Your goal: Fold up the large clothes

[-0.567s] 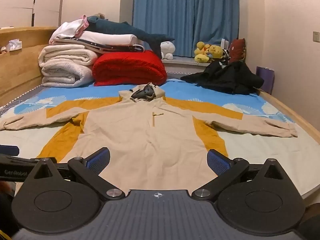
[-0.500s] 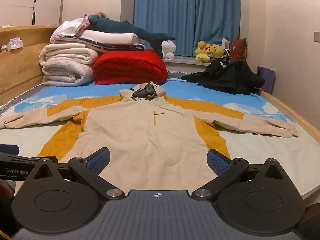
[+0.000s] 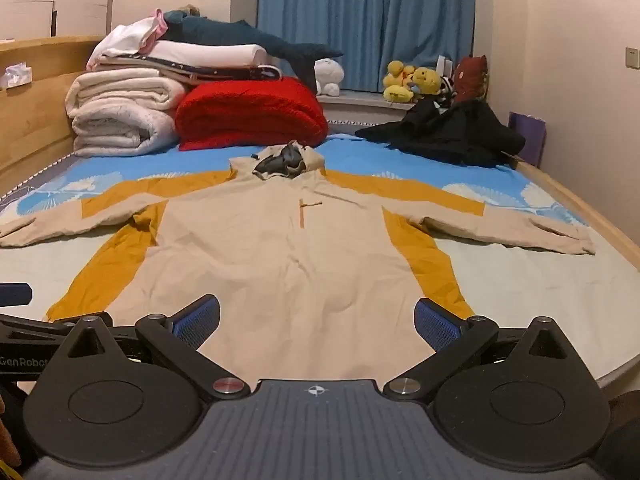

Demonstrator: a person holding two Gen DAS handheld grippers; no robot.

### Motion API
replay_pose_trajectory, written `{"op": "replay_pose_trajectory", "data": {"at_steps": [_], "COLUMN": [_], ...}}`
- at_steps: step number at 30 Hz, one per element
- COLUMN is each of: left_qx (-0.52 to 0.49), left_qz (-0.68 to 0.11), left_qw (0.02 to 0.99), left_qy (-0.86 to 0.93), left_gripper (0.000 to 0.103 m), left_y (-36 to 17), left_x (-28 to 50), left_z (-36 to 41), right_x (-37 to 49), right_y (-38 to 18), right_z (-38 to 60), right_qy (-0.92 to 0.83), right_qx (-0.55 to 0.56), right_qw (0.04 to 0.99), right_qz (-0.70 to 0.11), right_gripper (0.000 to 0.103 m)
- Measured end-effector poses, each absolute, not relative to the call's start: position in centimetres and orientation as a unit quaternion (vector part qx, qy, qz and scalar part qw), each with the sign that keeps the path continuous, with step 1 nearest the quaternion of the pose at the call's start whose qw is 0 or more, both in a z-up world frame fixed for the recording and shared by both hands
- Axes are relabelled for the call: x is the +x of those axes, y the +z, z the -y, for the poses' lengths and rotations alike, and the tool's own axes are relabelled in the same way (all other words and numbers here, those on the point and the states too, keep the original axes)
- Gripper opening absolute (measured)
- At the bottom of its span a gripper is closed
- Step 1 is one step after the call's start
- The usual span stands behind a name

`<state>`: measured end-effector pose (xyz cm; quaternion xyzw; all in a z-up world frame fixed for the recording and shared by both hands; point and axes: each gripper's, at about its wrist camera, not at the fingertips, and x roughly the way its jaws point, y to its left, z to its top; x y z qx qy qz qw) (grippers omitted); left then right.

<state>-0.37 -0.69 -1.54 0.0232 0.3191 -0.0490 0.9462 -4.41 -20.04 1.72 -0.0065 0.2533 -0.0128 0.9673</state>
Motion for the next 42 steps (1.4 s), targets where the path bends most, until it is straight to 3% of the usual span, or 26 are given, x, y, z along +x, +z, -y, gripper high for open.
{"op": "replay_pose_trajectory", "data": {"at_steps": [42], "left_qx": [0.017], "left_qz": [-0.349], "left_qw": [0.936], "left_qy": [-0.037], "left_gripper": [0.103], "left_y": [-2.1], "left_x": [0.8], "left_z": [1.1], "right_x": [-4.5], "right_y": [1.7], "right_z": [19.6], "right_qy": [0.007], "right_qx": [-0.013], "right_qw": [0.964], "right_qz": [-0.264], "right_gripper": [0.102]}}
